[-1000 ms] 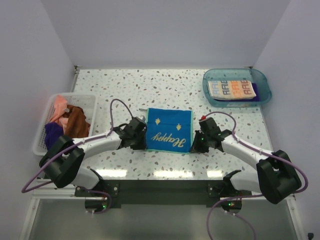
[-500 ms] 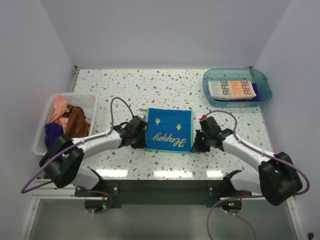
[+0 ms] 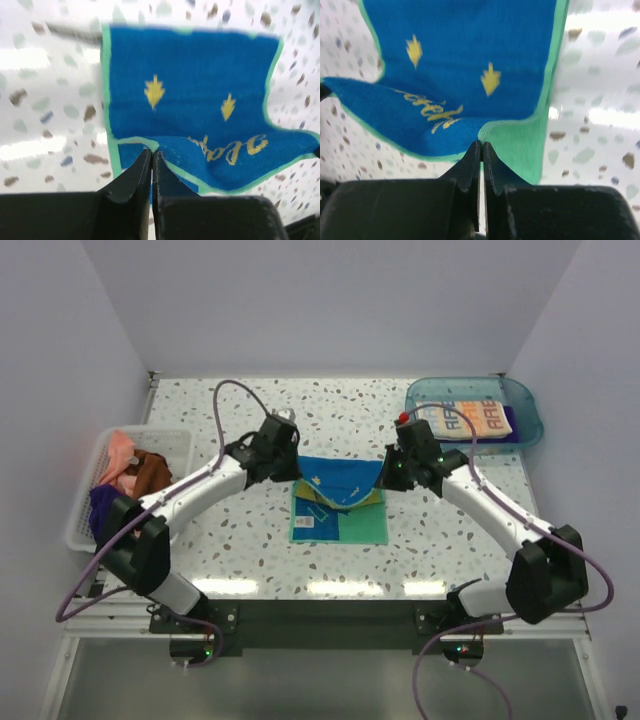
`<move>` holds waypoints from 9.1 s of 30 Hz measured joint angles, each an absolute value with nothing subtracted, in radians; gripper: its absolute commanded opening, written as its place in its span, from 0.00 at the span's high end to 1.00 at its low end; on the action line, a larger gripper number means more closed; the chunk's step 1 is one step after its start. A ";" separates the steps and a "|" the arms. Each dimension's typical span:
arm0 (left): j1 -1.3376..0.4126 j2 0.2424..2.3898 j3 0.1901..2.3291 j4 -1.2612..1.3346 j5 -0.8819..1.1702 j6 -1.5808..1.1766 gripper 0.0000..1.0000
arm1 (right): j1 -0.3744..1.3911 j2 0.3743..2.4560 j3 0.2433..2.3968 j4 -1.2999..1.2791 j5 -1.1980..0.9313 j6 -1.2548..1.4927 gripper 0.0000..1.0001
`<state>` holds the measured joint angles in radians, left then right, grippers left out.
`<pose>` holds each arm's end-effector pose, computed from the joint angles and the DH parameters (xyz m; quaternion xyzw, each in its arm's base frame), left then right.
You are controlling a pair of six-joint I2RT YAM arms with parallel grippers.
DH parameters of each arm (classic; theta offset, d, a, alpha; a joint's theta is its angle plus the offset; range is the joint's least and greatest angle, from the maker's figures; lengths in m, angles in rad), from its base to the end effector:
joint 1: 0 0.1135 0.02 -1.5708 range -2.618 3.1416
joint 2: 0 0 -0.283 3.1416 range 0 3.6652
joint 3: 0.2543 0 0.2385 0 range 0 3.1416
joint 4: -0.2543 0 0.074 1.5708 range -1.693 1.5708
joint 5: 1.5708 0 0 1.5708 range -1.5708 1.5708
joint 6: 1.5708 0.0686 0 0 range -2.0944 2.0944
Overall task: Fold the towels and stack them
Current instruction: Fold the towel
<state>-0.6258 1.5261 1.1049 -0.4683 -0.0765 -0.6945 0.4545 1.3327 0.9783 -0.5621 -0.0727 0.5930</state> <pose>0.2723 -0.1904 0.2460 -0.0451 0.9409 -0.1763 0.2858 0.2469 0.1262 0.2517 0.0538 0.9449 0.1904 0.2609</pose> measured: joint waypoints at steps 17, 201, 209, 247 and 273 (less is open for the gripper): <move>-0.381 1.953 1.784 -0.458 0.043 -0.547 1.00 | 0.289 1.773 1.658 -0.507 -0.064 0.447 1.00; -0.467 1.892 1.329 -0.364 0.025 -0.189 0.24 | 0.317 1.846 1.333 -0.535 -0.170 0.076 0.62; -0.453 1.945 1.427 -0.393 0.094 0.124 0.25 | 0.308 1.995 1.507 -0.686 -0.235 -0.153 0.60; -0.360 2.117 1.557 -0.613 0.397 0.449 0.54 | 0.301 2.191 1.683 -0.920 -0.399 -0.406 0.85; -0.369 2.156 1.621 -0.722 0.450 0.454 1.00 | 0.303 2.230 1.752 -0.978 -0.383 -0.413 1.00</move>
<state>-0.3687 2.1563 1.6207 -0.7223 0.4500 0.4538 0.3031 2.2295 1.7519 -0.9783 -0.3828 -0.4133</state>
